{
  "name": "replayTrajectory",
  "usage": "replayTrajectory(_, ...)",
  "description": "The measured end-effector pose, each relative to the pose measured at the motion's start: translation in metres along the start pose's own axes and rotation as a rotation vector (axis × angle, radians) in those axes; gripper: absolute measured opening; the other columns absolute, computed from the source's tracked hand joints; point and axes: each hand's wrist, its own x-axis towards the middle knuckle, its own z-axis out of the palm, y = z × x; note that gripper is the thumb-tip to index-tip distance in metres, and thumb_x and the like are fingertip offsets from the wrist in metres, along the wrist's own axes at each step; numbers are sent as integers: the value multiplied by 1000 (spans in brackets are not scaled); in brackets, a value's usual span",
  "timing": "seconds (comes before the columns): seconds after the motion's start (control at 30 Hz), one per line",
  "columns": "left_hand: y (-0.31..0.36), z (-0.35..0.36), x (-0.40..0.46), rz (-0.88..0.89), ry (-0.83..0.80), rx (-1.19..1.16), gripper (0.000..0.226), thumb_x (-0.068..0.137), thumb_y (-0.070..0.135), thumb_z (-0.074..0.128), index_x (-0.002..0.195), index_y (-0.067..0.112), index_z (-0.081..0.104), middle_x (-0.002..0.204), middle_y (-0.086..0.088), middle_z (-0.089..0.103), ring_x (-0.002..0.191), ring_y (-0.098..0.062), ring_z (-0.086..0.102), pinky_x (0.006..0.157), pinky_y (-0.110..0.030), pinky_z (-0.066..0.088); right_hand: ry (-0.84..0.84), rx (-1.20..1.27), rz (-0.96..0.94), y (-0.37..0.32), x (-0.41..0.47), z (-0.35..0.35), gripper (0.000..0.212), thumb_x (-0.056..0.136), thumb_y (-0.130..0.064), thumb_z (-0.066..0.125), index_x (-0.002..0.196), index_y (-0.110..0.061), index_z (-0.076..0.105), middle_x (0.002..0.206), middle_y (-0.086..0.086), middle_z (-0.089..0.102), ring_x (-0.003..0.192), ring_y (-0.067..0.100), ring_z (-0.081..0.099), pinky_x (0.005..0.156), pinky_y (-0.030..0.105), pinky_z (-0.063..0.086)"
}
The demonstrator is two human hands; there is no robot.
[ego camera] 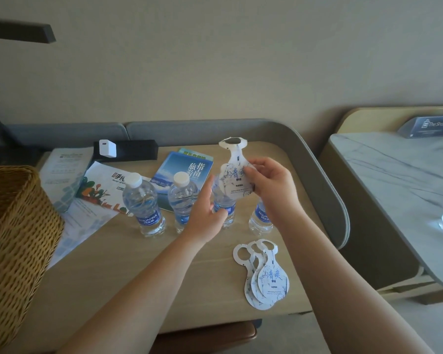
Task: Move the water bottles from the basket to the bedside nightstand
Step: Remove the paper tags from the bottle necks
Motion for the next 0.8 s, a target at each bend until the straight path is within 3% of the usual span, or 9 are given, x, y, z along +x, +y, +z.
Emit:
replayTrajectory(0.13,-1,2,-2,-14,11,17,83,81,4,55,150,34,18,154,10,28,133,8,25,109,-27,31,-101,111,50,13,-36,-46,13,89,-9,62,97,-16,71,93,7,74,87,24,70,73,35,59)
replayTrajectory(0.33,-6,7,-4,-31,32,0,92,70,11,49,152,34,13,158,13,20,144,-5,21,118,-42,23,42,-296,344,105,-94,-87,14,85,-10,67,88,-22,74,85,1,76,87,23,71,76,33,58)
replayTrajectory(0.47,-3,9,-4,-38,43,-8,95,69,13,49,152,32,8,159,11,16,145,-5,16,119,-44,21,121,-641,414,150,-102,-83,15,85,-17,63,95,-26,69,87,-10,68,93,17,65,66,18,46)
replayTrajectory(0.57,-2,10,-4,-48,55,1,95,74,9,51,153,32,4,160,11,13,146,-7,12,119,-44,19,151,-977,266,164,-105,-80,37,83,-27,64,120,-22,60,114,-2,57,112,23,46,87,28,39)
replayTrajectory(0.63,-2,11,-4,-44,71,20,93,78,4,53,153,31,4,160,9,12,146,-8,11,119,-44,18,135,-1160,163,166,-110,-73,58,82,-45,63,135,-27,46,136,4,45,127,28,35,103,40,33)
replayTrajectory(0.7,-5,11,-6,-35,91,43,92,80,3,54,153,30,4,161,8,12,146,-9,12,119,-43,18,5,-1310,74,172,-114,-61,71,81,-60,51,144,-36,29,155,5,25,143,32,16,113,51,17)
replayTrajectory(0.8,-8,13,-12,-35,92,45,91,80,6,54,153,28,5,157,12,18,144,-4,16,119,-39,20,-239,-1448,48,192,-119,-43,73,82,-70,30,147,-46,7,162,0,-8,147,29,-15,110,61,-10)
